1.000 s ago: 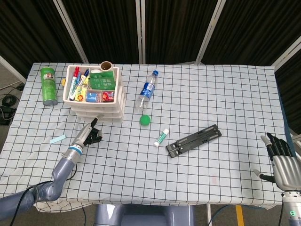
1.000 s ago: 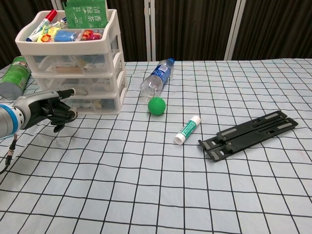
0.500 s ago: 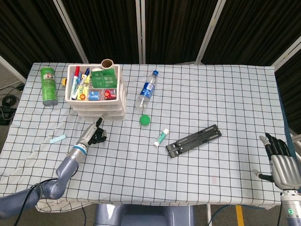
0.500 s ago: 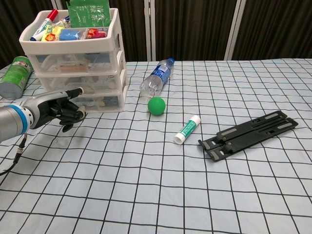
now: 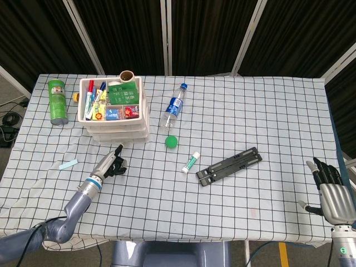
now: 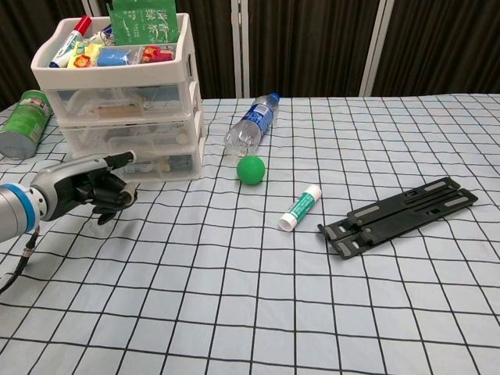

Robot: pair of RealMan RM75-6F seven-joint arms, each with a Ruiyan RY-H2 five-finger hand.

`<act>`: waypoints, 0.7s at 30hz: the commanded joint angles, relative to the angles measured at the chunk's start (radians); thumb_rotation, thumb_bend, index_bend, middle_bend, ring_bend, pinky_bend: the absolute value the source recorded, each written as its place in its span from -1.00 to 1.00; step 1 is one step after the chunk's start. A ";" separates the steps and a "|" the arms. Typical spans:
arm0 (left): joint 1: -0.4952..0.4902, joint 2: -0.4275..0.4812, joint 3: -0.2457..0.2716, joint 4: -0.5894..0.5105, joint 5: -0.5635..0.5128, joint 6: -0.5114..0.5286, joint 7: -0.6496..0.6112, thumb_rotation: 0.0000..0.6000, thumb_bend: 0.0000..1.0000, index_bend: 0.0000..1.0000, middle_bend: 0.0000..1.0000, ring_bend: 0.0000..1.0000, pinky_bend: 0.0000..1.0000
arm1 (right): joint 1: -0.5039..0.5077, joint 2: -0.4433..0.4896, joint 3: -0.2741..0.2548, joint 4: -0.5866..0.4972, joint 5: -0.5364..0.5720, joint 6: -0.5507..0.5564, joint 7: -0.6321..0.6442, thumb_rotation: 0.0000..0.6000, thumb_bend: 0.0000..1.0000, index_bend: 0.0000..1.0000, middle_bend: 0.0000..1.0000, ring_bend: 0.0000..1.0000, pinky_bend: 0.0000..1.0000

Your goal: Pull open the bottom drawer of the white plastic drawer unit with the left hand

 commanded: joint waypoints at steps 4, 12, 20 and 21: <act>0.027 0.000 0.045 -0.015 0.063 0.051 -0.019 1.00 0.56 -0.97 0.64 0.76 0.50 | -0.001 0.001 0.000 -0.002 -0.001 0.002 0.002 1.00 -0.96 -1.00 -1.00 -1.00 -1.00; 0.048 0.008 0.030 -0.019 0.049 0.043 -0.194 1.00 0.56 -1.00 0.64 0.76 0.50 | -0.004 0.005 -0.001 -0.006 -0.008 0.010 0.005 1.00 -0.96 -1.00 -1.00 -1.00 -1.00; 0.033 0.006 0.018 0.028 0.075 0.024 -0.309 1.00 0.56 -1.00 0.64 0.76 0.50 | -0.004 0.006 0.000 -0.006 -0.006 0.010 0.007 1.00 -0.96 -1.00 -1.00 -1.00 -1.00; 0.032 0.004 0.013 0.036 0.078 0.029 -0.323 1.00 0.56 -1.00 0.64 0.76 0.50 | -0.004 0.006 0.001 -0.005 -0.005 0.010 0.008 1.00 -0.96 -1.00 -1.00 -1.00 -1.00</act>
